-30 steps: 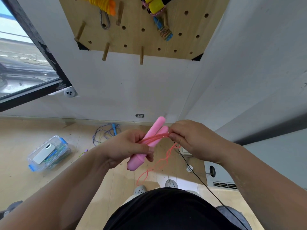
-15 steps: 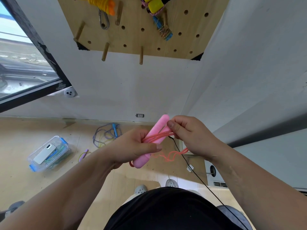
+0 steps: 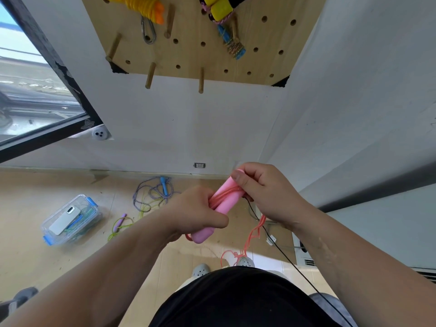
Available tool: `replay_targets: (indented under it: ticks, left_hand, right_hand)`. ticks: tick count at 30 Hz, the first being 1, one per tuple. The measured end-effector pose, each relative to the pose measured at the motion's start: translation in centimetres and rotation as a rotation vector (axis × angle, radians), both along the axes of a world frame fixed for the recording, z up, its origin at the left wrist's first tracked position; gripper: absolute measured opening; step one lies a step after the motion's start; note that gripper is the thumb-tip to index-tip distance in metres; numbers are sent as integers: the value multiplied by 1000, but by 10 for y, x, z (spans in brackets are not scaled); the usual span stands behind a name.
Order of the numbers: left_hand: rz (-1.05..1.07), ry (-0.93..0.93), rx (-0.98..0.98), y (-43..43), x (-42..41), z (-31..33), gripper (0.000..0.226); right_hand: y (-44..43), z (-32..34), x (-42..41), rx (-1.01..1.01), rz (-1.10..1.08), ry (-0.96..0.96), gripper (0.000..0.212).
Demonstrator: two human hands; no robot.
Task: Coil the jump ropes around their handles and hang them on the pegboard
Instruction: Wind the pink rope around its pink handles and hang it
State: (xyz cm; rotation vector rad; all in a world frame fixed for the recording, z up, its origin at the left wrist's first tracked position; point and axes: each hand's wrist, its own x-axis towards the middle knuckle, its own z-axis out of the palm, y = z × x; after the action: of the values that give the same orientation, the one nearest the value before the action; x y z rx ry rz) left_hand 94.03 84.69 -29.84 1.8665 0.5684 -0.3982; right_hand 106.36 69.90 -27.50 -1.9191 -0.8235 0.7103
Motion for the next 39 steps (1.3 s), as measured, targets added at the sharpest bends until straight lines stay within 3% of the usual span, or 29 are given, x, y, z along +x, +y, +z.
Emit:
replay_targets:
  ticks: [2,5,7,12,18,24,35,39]
  left_hand:
    - [18,-81,143,-5,-1,0,28]
    - [-15,-263,596,-13,-4,1,47]
    - [-32,-322,686,-18,-3,0,51]
    - [-88,-255,608,-20,7,2,20]
    - [-122,-202,642,-11,6,1,11]
    - [-105,-176,634,3,0,1,14]
    - [-23,-269,328,7,-7,15,9]
    - [-100,-257,236,6,-12,21,9]
  right_hand:
    - [0,-4,2,-16,-28,-57,32]
    - [-1,-8,2,-26,-94,-85,30]
    - [-1,-8,1,-11,-132,-76,29]
    - [-5,-9,0,16,-124,-61,28]
    - [-17,-8,10,-148,56,-203,19]
    - [-29,4,20,-386,281,-555,32]
    - [-44,-9,19,-350,368,-665,22]
    - [-43,-17,17,-330,463,-730,35]
